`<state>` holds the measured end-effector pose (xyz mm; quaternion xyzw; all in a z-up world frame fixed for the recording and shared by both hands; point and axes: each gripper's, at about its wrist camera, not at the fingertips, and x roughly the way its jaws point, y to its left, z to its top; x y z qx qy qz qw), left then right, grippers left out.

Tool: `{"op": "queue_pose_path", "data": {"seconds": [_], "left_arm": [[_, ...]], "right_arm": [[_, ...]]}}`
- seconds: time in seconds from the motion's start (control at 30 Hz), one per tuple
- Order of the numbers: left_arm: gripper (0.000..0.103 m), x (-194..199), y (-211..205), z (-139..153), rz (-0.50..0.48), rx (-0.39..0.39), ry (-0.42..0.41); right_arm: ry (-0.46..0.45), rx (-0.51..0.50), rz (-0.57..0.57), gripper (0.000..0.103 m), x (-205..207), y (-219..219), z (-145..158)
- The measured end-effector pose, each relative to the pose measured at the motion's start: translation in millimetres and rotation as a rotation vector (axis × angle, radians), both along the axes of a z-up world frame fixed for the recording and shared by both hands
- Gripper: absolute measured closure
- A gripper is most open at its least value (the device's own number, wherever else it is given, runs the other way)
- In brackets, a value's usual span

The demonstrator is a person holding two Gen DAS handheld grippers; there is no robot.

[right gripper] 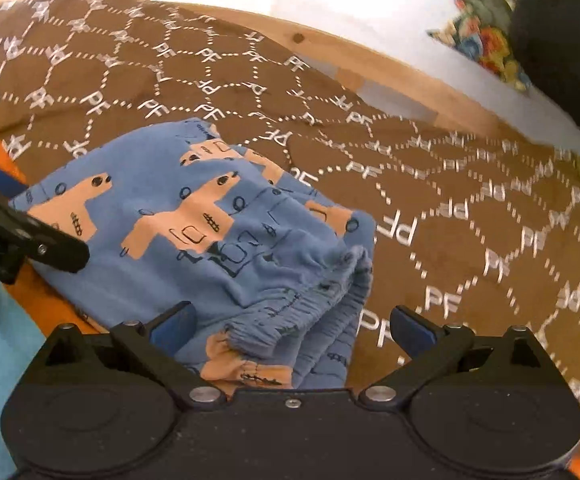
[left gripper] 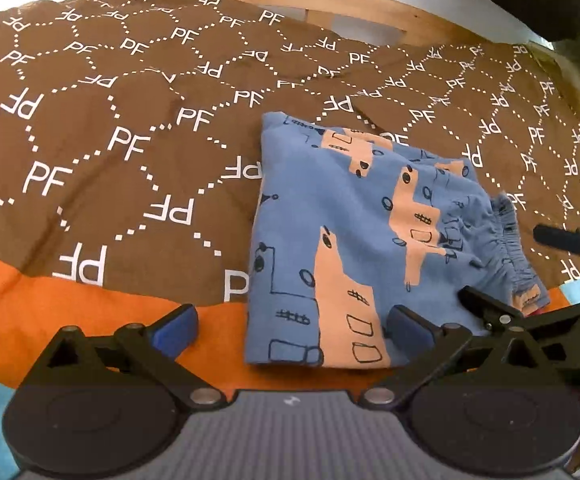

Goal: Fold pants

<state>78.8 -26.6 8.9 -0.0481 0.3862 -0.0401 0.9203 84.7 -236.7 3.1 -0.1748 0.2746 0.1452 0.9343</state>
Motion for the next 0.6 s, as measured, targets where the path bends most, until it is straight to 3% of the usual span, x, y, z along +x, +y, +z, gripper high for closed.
{"op": "queue_pose_path", "data": {"seconds": [0.27, 0.6], "left_arm": [[0.0, -2, 1, 0, -0.003, -0.007, -0.009], [0.0, -3, 1, 0, -0.003, -0.007, -0.009]], "right_arm": [[0.086, 0.119, -0.029, 0.001, 10, -13, -3], [0.099, 0.139, -0.032, 0.001, 12, -15, -3]]}}
